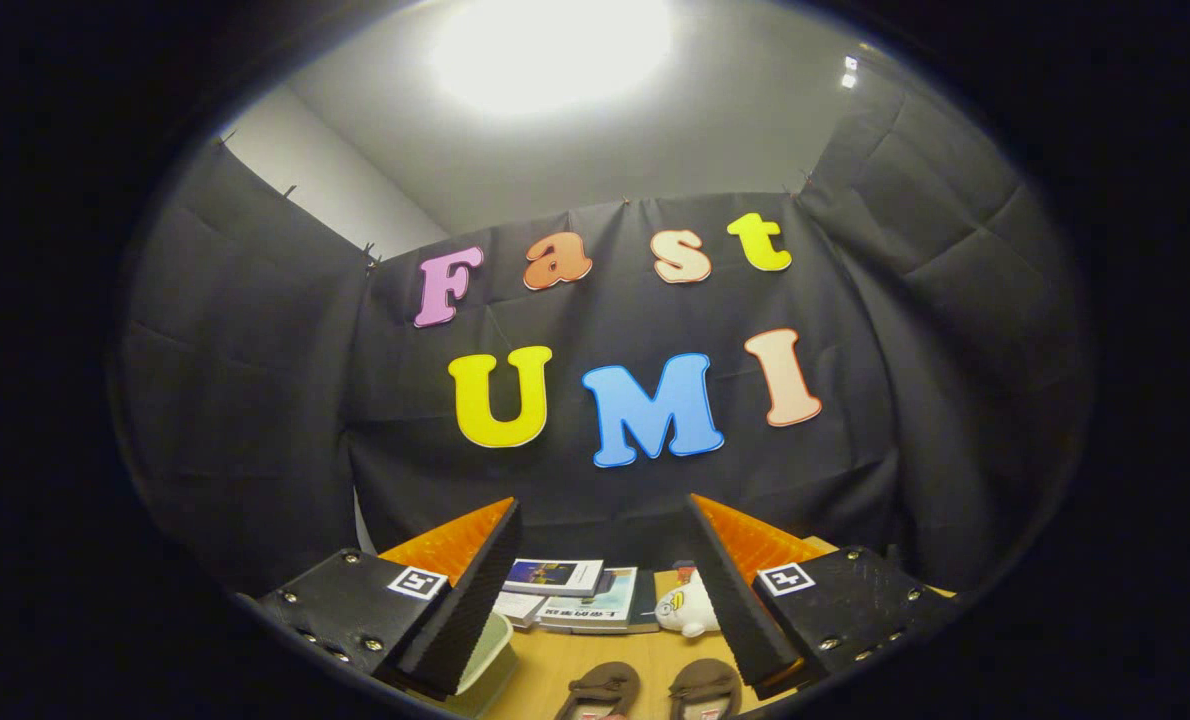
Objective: Open the storage box then place both shoes into the box .Put the left shoe in first, then the right shoe, with the right side of both shoes facing outward in a uniform manner.
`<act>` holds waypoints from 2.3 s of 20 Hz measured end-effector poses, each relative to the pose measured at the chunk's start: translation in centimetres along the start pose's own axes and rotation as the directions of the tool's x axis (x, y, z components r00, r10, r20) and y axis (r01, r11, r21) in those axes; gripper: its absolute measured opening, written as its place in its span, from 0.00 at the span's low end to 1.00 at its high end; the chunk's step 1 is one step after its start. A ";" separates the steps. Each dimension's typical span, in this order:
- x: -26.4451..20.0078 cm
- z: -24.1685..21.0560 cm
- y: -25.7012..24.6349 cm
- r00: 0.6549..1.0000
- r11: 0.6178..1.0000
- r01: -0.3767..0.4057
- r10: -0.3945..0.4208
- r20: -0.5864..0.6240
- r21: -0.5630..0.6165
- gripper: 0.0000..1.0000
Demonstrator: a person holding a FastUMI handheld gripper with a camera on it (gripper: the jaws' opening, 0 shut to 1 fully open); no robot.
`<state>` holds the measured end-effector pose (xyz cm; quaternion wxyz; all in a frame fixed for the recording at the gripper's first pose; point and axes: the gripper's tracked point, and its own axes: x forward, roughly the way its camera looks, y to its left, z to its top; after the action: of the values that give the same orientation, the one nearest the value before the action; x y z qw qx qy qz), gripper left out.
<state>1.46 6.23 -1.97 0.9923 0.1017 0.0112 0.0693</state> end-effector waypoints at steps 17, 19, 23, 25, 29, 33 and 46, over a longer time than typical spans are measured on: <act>-0.9 -16.1 9.0 0.921 0.796 -0.003 0.238 -0.308 0.606 0.97; -1.0 -17.9 9.7 0.906 0.733 0.034 0.264 -0.330 0.679 0.97; -1.0 -21.6 10.6 0.875 0.602 0.116 0.315 -0.369 0.790 0.97; -0.8 -23.1 10.9 0.862 0.524 0.159 0.339 -0.376 0.837 0.97; -0.8 -25.2 11.4 0.847 0.383 0.244 0.364 -0.388 0.891 0.95; -1.5 -26.5 12.6 0.830 0.226 0.294 0.421 -0.366 0.929 0.95; -3.4 -25.6 13.7 0.783 0.094 0.316 0.536 -0.316 0.944 0.11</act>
<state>-4.70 24.14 -24.24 0.5850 0.7094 0.3621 0.1530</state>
